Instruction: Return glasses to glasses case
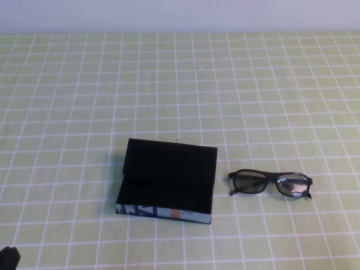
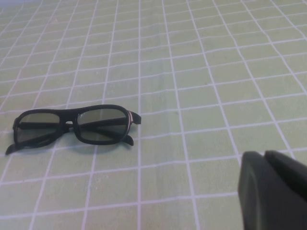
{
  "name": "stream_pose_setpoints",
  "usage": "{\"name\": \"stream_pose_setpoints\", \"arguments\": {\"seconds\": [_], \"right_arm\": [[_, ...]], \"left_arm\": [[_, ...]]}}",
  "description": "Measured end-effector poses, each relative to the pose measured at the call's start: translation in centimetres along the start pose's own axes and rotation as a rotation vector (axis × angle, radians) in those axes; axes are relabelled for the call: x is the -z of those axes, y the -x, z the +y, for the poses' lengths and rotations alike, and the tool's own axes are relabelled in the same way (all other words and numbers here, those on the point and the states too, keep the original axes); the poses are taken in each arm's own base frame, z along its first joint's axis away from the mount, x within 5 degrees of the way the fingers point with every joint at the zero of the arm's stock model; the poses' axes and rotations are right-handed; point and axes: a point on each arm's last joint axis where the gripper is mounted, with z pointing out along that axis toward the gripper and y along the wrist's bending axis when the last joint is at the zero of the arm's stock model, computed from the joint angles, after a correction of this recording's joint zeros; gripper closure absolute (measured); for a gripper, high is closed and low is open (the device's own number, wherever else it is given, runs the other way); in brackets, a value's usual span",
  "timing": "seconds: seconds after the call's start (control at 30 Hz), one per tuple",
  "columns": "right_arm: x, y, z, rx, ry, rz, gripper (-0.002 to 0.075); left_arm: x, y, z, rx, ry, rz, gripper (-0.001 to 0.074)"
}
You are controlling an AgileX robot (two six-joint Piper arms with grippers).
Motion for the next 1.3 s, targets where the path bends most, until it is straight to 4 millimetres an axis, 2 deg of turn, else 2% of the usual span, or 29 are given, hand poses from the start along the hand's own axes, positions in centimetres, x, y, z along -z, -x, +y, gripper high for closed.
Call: {"name": "stream_pose_setpoints", "arguments": {"seconds": [1.3], "right_arm": [[0.00, 0.00, 0.01, -0.001, 0.001, 0.000, 0.0743]], "left_arm": [[0.00, 0.08, 0.29, -0.084, 0.032, -0.008, 0.0738]]}}
